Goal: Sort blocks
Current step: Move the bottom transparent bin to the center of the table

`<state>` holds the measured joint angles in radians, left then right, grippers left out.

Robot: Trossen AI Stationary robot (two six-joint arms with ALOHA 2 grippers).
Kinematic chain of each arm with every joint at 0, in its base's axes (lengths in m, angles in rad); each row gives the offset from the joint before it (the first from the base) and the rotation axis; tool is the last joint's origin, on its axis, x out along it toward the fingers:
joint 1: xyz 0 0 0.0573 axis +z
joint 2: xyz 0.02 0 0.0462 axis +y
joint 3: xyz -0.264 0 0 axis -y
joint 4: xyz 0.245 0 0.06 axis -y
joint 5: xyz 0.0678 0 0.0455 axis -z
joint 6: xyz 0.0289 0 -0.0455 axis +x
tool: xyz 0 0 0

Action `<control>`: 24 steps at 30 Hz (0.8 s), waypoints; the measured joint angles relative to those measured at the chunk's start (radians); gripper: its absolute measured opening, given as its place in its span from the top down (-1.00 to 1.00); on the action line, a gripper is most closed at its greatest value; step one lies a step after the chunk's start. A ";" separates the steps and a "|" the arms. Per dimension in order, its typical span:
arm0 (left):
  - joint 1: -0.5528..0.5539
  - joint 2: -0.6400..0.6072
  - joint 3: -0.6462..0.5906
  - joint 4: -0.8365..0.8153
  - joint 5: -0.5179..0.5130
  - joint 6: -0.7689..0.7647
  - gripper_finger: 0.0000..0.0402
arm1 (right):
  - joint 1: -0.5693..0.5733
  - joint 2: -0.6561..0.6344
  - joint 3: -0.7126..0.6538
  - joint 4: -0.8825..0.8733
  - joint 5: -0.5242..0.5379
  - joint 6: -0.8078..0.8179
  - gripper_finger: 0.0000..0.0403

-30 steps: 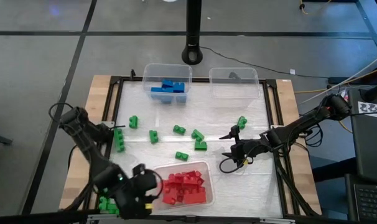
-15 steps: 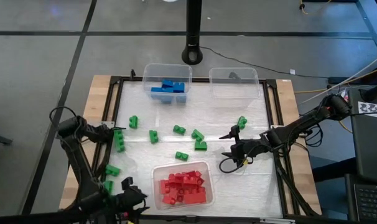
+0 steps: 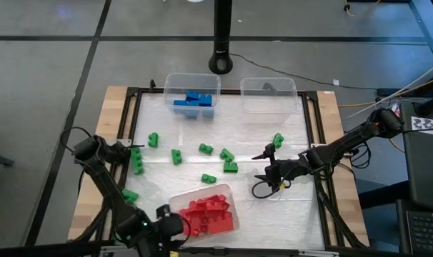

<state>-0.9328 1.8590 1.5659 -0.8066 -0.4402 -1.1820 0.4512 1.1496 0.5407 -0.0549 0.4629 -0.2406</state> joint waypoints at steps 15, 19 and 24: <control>-0.089 -0.017 -0.003 -0.208 0.123 -0.325 0.06 | 0.000 0.000 0.000 0.000 -0.002 0.000 -0.74; -0.087 -0.027 -0.003 -0.241 0.111 -0.323 0.06 | 0.000 0.000 0.000 0.000 -0.002 0.000 -0.74; -0.066 -0.027 -0.003 -0.288 0.028 -0.279 0.06 | 0.000 0.000 0.000 0.000 -0.002 0.000 -0.74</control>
<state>-0.9983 1.8317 1.5627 -1.0947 -0.4124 -1.4608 0.4514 1.1496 0.5407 -0.0552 0.4610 -0.2406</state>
